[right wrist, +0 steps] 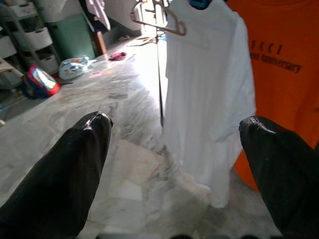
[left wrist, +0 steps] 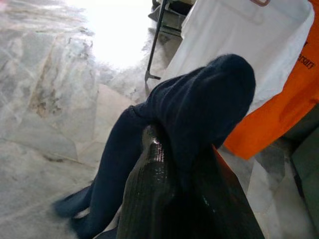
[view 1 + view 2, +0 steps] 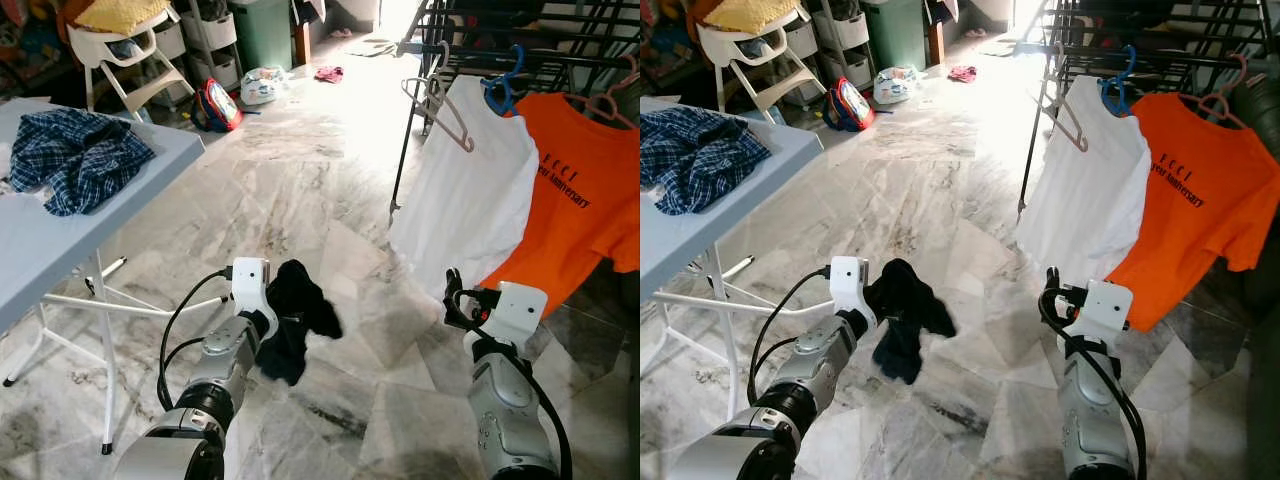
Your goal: Hang hanger
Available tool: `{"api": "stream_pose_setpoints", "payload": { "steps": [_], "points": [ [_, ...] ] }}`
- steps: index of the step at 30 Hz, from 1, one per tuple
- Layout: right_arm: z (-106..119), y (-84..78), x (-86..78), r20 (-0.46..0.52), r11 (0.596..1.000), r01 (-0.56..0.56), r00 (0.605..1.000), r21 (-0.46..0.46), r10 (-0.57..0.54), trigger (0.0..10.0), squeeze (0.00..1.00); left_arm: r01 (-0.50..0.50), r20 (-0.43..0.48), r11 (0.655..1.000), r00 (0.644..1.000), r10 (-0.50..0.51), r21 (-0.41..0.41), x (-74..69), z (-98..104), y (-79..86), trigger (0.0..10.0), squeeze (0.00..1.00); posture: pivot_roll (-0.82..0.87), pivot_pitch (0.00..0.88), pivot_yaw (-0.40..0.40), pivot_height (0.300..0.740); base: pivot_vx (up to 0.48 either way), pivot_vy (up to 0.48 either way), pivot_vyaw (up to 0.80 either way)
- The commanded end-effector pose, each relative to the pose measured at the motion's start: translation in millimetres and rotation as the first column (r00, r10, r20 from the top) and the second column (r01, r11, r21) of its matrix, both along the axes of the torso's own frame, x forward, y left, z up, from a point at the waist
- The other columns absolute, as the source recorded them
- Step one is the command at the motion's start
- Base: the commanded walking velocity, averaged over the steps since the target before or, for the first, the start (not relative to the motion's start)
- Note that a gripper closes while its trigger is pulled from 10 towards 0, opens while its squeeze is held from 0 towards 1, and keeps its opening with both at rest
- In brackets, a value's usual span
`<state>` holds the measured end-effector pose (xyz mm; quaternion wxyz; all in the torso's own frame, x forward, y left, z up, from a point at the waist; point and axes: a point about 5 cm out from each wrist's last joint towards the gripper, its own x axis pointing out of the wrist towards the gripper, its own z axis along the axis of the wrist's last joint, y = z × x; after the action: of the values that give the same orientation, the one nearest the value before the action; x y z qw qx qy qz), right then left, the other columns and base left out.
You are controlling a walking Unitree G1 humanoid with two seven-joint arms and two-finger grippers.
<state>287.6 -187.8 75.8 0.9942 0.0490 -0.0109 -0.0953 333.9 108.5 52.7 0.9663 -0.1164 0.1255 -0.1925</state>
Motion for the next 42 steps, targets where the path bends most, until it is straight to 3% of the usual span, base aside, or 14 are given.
{"api": "stream_pose_setpoints", "payload": {
  "steps": [1,22,42],
  "points": [
    [1,2.6,-0.7,-0.002,1.000,-0.003,1.000,-0.001,0.003,10.0,0.00,0.017,0.037,1.000,0.999,-0.017,0.016,2.4,5,2.7,10.0,0.00,-0.09,0.147,0.093,0.740,0.000,0.480,-0.80],
    [2,-0.4,-6.4,0.003,1.000,0.026,1.000,-0.008,-0.026,10.0,0.00,0.045,0.066,0.999,0.997,-0.047,0.027,7.9,14,1.5,10.0,0.00,-0.09,0.183,0.116,0.740,0.000,0.476,-0.66],
    [-9,4.7,-17.7,-0.054,1.000,-0.006,0.999,-0.016,0.006,10.0,0.00,0.083,0.164,0.996,0.982,-0.089,0.042,11.9,30,1.5,10.0,0.00,-0.08,0.220,0.126,0.740,0.000,0.000,0.00]
  ]
}}
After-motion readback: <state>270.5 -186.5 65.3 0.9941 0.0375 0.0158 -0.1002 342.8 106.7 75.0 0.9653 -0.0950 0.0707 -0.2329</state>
